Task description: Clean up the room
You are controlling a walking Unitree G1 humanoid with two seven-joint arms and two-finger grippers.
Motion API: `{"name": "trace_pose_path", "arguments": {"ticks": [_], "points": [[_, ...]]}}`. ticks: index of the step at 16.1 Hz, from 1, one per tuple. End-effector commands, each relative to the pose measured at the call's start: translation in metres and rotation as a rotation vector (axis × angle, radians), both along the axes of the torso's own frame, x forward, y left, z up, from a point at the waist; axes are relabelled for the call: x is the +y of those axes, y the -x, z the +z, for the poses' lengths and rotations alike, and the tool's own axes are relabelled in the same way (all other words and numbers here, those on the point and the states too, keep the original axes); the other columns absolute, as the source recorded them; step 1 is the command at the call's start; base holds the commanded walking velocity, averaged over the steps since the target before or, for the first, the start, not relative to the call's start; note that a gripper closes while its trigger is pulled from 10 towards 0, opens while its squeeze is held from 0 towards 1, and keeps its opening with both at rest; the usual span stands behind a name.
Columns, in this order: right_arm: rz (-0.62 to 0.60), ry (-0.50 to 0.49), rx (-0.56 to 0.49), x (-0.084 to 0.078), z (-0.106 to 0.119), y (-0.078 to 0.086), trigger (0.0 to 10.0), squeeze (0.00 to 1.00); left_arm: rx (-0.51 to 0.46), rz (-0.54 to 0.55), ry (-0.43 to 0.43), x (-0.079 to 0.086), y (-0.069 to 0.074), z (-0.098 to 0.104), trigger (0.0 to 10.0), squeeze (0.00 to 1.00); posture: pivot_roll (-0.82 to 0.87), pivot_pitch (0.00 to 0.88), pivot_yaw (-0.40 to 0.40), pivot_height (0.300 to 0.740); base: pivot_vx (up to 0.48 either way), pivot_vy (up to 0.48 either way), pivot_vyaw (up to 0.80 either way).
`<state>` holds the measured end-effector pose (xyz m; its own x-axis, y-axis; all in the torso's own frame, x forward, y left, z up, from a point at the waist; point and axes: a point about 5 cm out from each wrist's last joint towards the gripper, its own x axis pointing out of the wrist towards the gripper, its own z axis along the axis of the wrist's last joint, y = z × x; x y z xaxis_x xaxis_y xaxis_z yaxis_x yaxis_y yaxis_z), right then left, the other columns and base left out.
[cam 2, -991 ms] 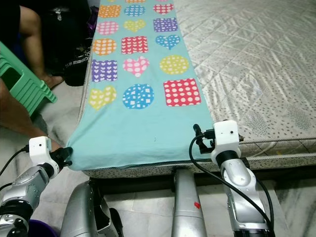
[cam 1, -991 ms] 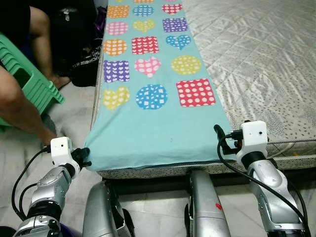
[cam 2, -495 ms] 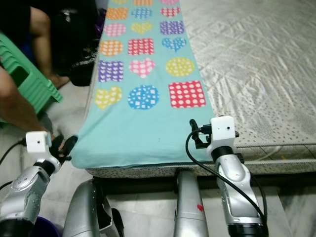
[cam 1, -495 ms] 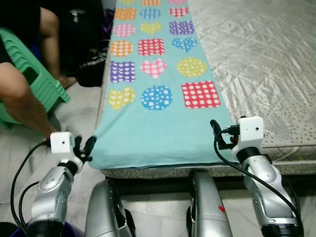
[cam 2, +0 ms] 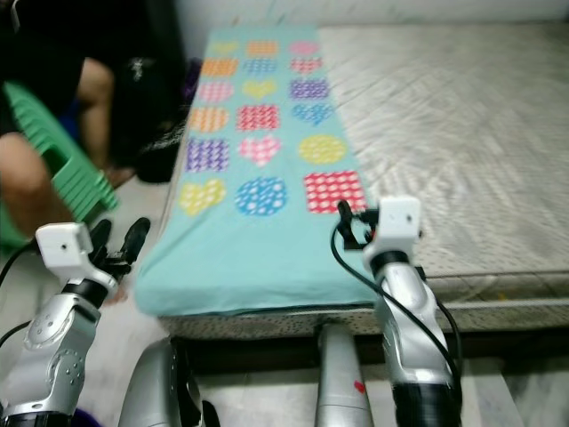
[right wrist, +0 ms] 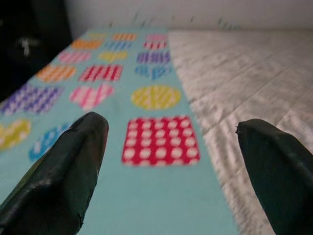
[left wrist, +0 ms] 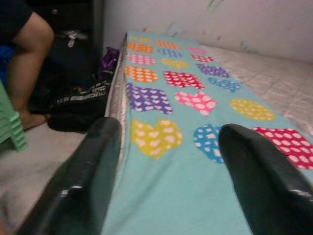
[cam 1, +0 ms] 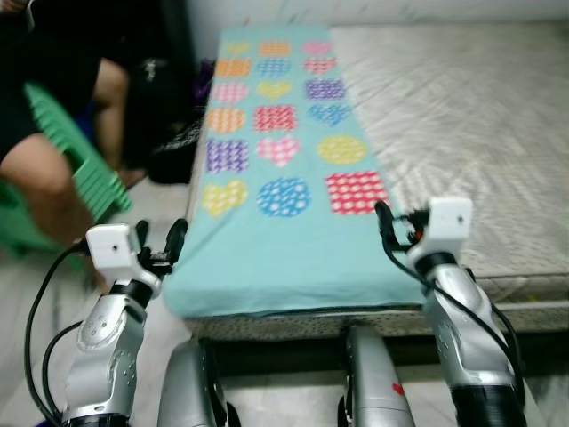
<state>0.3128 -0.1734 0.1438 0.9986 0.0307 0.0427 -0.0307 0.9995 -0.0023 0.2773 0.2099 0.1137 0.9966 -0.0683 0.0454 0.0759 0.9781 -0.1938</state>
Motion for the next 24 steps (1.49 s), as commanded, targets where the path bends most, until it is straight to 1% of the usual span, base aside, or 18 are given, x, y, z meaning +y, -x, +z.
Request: {"name": "trace_pose_path", "arguments": {"ticks": [1, 3, 7, 8, 24], "points": [[-0.021, -0.018, -0.007, -0.004, 0.001, -0.002, 10.0, 0.0, 0.008, 0.011, 0.003, 0.001, -0.001, 0.0, 10.0, 1.0, -0.23, 0.0, 0.061, 0.543, 0.0, 0.0, -0.48], [-0.034, -0.029, -0.021, -0.005, 0.004, -0.005, 10.0, 0.0, 0.016, -0.002, 0.005, -0.002, -0.005, -0.001, 10.0, 1.0, -0.23, 0.0, 0.069, 0.56, 0.0, 0.0, -0.22], [-0.034, -0.04, -0.02, -0.003, 0.001, -0.006, 10.0, 0.0, 0.033, -0.021, 0.012, -0.012, -0.011, -0.003, 10.0, 1.0, -0.24, 0.0, 0.081, 0.604, 0.0, 0.0, 0.0], [-0.034, -0.042, -0.02, -0.003, 0.0, -0.006, 10.0, 0.0, 0.035, -0.024, 0.01, -0.013, -0.011, -0.004, 10.0, 1.0, -0.24, 0.0, 0.083, 0.608, 0.0, 0.0, 0.0], [-0.034, -0.042, -0.02, -0.003, 0.0, -0.006, 10.0, 0.0, 0.035, -0.024, 0.01, -0.013, -0.011, -0.004, 10.0, 1.0, -0.24, 0.0, 0.083, 0.608, 0.0, 0.0, 0.0]]}}
